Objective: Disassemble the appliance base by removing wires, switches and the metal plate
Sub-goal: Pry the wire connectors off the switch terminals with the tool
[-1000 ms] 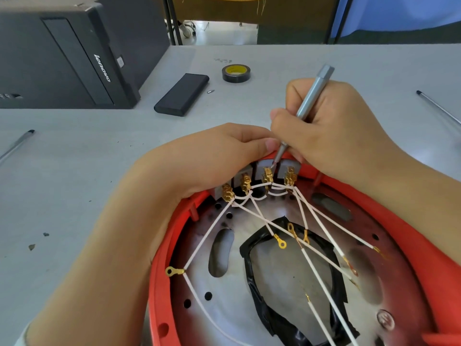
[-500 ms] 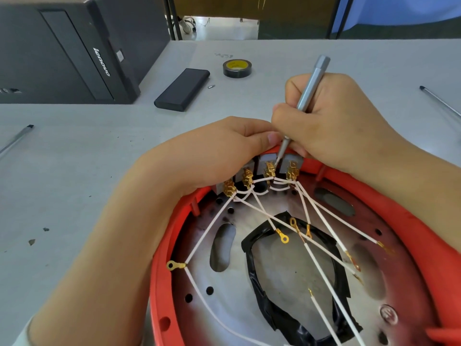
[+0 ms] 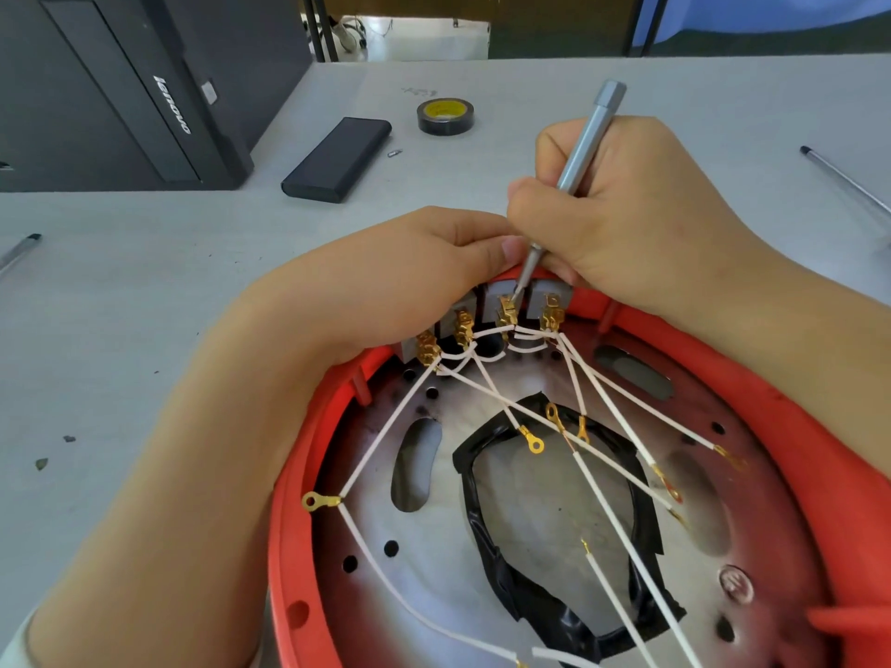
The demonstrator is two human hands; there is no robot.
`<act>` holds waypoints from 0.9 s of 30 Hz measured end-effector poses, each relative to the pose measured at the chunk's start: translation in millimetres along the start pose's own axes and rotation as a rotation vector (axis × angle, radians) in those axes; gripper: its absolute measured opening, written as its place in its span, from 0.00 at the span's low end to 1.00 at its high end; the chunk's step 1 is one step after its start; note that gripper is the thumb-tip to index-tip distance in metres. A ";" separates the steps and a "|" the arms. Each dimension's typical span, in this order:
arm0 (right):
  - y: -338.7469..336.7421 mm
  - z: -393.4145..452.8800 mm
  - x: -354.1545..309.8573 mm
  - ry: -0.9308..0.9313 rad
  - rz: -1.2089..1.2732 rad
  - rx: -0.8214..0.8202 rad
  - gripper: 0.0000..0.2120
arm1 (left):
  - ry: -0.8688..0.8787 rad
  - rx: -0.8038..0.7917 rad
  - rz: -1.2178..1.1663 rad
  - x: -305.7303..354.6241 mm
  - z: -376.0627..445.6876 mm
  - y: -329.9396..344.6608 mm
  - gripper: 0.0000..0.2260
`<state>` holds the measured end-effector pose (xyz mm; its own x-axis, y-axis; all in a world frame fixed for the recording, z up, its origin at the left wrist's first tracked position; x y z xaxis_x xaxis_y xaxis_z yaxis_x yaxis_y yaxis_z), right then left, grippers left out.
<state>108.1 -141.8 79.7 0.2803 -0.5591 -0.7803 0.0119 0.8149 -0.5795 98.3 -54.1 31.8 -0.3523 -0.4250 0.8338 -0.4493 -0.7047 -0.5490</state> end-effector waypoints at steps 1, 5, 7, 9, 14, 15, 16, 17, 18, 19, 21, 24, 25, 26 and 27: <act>0.3 0.4 0.3 0.002 0.002 -0.004 0.13 | 0.000 0.002 0.000 -0.5 0.2 -0.2 0.11; 1.8 2.5 3.9 0.025 0.023 -0.028 0.13 | -0.004 0.009 -0.036 -1.1 0.1 -0.4 0.11; 3.0 4.1 5.5 0.042 0.038 -0.046 0.13 | -0.005 0.011 -0.054 -0.6 0.0 -0.2 0.11; 4.3 5.2 6.0 0.055 0.043 -0.058 0.13 | -0.017 0.009 -0.058 -2.5 0.3 0.3 0.11; -2.9 3.0 4.8 0.047 0.063 0.017 0.11 | -0.058 0.015 -0.086 -6.6 -0.3 1.0 0.11; -3.8 2.1 3.3 0.040 0.058 0.029 0.11 | -0.059 0.015 -0.096 -6.4 -0.6 1.6 0.11; -3.4 1.3 1.7 0.032 0.042 0.030 0.11 | -0.057 0.020 -0.100 -6.3 -0.6 1.1 0.11; -2.6 0.8 0.3 0.025 0.024 0.025 0.12 | -0.052 0.028 -0.102 -6.0 -0.5 0.7 0.11; -1.8 0.5 -0.4 0.021 0.016 0.019 0.12 | -0.047 0.035 -0.107 -5.6 -0.3 -0.1 0.11; -1.5 0.5 -0.7 0.018 0.014 0.017 0.12 | -0.044 0.039 -0.114 -5.4 -0.1 -0.4 0.11; -2.1 0.0 -1.1 0.009 0.009 0.019 0.12 | -0.043 0.035 -0.131 -4.6 0.0 0.3 0.12; -2.3 -0.5 -1.6 0.001 -0.002 0.020 0.12 | -0.048 0.021 -0.141 -4.9 -0.5 2.4 0.12; -1.5 0.0 -1.6 0.003 -0.006 0.016 0.12 | -0.049 0.021 -0.139 -5.1 -0.5 2.3 0.12; -0.5 0.6 -1.0 0.009 -0.009 0.008 0.12 | -0.046 0.021 -0.130 -4.7 -0.6 1.9 0.13; 0.5 1.4 0.1 0.019 -0.012 -0.001 0.12 | -0.043 0.018 -0.117 -4.4 -0.3 2.0 0.13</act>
<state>109.4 -141.2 79.7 0.2622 -0.5715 -0.7776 0.0145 0.8080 -0.5890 98.7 -53.5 27.0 -0.2628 -0.3625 0.8941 -0.4706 -0.7609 -0.4468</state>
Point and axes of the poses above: each hand's wrist, its own z-axis towards the middle knuckle, its own y-axis out of the palm, x = y × z, the point moved 9 cm from there along z, towards the middle knuckle, and after that the axes turned 12 degrees about y, right-handed, at the moved point
